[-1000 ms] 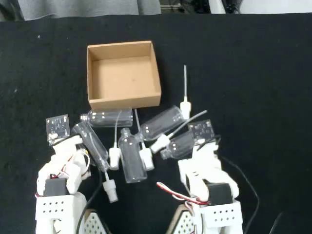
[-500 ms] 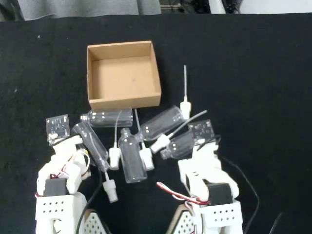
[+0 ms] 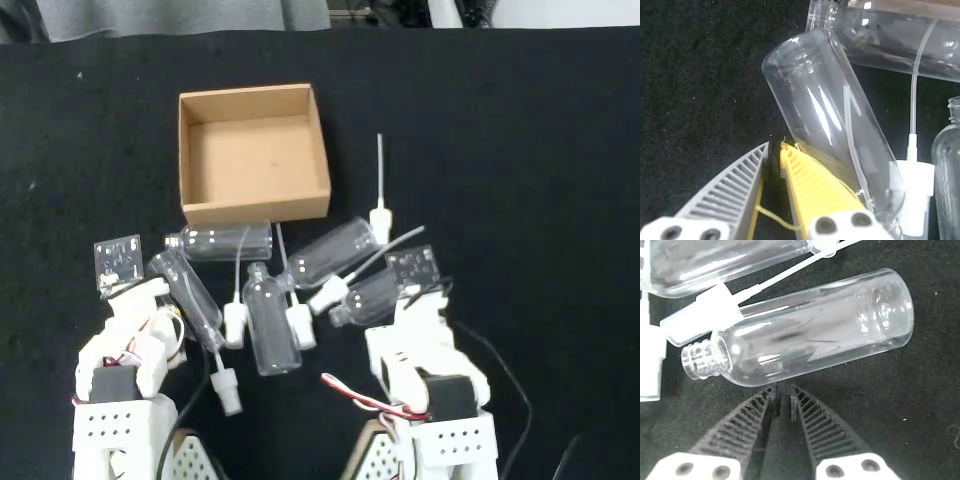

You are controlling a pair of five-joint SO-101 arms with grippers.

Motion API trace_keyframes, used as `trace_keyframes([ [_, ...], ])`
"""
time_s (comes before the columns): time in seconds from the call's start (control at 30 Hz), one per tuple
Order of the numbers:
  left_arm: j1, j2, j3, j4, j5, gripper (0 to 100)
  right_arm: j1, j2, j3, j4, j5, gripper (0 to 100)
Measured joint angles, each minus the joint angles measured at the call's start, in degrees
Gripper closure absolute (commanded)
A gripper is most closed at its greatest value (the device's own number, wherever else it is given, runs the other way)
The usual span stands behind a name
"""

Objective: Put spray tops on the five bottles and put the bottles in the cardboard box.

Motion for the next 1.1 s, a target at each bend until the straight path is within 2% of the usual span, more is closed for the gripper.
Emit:
trace_keyframes([
  [0.7, 0.00, -0.18, 0.00, 0.00, 0.00, 97, 0.00, 0.00, 0.00, 0.00, 0.00, 98.3],
  [1.1, -5.54, -12.31, -0.26, 0.00, 0.00, 97, 0.00, 0.00, 0.00, 0.00, 0.00, 98.3],
])
